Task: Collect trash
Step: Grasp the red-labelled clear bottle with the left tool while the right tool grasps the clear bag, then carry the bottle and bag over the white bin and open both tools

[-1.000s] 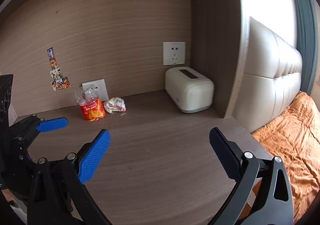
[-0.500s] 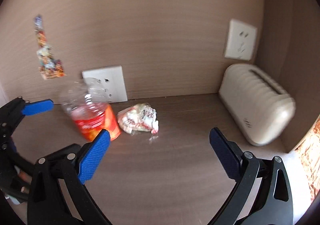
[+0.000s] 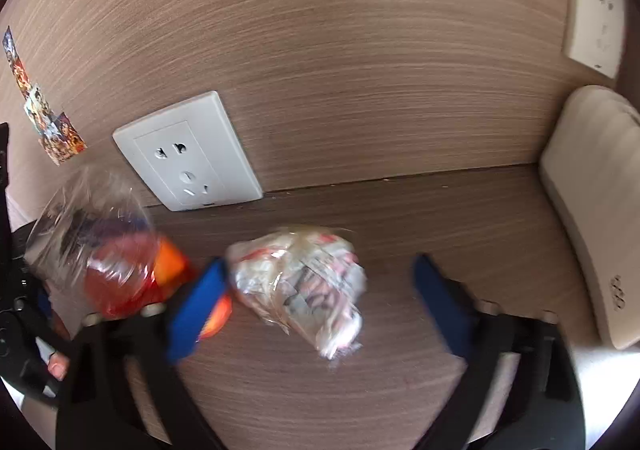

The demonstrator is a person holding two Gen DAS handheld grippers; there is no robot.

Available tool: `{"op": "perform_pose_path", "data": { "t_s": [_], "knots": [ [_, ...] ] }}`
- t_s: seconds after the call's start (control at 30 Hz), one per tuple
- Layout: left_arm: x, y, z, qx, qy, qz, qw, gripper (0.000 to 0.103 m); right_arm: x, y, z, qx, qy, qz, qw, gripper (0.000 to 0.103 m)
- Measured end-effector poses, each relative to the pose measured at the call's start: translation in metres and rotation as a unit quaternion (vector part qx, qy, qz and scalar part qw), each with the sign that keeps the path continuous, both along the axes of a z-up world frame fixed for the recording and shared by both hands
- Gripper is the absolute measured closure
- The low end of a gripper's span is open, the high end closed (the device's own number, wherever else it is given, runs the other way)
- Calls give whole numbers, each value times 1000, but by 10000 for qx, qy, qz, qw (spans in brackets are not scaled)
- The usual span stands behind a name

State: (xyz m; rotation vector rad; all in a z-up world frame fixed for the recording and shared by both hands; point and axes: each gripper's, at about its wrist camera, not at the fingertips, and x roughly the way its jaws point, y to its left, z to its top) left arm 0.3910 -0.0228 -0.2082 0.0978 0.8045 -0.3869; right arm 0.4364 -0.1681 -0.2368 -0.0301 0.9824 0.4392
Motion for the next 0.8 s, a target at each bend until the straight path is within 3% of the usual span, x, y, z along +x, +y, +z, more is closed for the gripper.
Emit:
{"op": "perform_pose_path", "data": {
  "t_s": [0.03,0.17,0.37,0.8],
  "knots": [
    [0,-1,0,26,-13,51,10000,58,-1,1,1,-33,-31,-32,10000,46],
    [-14,-10,3,27,-108,70,9999,58,-17,3,9,-139,-259,-93,9995,47],
    [-60,-33,21,389,-443,-63,9982,58,-74,-13,42,-170,-584,-144,9980,47],
    [-171,-85,64,180,-648,-281,9973,58,-212,-82,106,-51,-935,-677,9933,47]
  ]
}}
